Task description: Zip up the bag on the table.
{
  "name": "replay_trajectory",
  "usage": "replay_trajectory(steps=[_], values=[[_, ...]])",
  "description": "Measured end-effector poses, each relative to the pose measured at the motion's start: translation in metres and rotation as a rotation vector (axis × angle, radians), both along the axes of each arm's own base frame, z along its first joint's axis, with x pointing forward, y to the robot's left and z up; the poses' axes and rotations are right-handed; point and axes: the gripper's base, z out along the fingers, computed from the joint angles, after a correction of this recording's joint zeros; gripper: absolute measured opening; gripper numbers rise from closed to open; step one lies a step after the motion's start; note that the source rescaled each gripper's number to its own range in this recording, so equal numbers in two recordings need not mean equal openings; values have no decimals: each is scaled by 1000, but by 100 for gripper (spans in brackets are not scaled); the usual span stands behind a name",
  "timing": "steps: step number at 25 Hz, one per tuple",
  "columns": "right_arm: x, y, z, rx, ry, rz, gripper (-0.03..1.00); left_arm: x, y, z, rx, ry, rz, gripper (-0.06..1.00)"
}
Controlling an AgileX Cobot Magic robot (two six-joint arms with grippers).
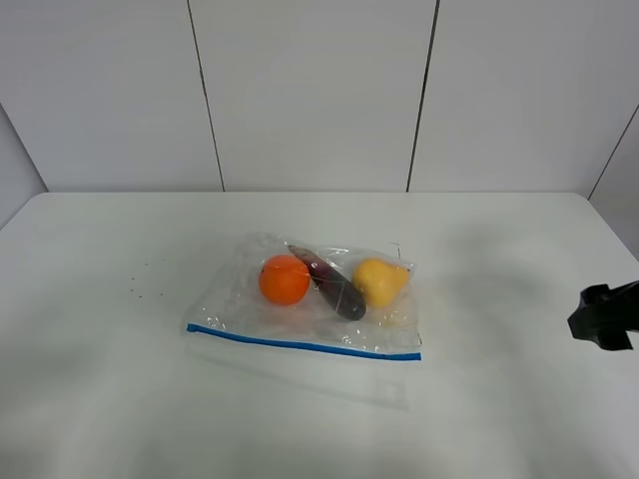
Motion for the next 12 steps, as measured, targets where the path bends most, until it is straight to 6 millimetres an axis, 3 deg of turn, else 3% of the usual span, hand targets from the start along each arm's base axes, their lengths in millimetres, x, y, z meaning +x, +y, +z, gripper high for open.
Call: replay_trajectory(steps=[8, 12], values=[[-77, 2, 42, 49, -321, -7, 100, 0, 0, 0, 0, 0, 0, 100], [-111, 3, 51, 67, -456, -4, 100, 0, 0, 0, 0, 0, 0, 100]])
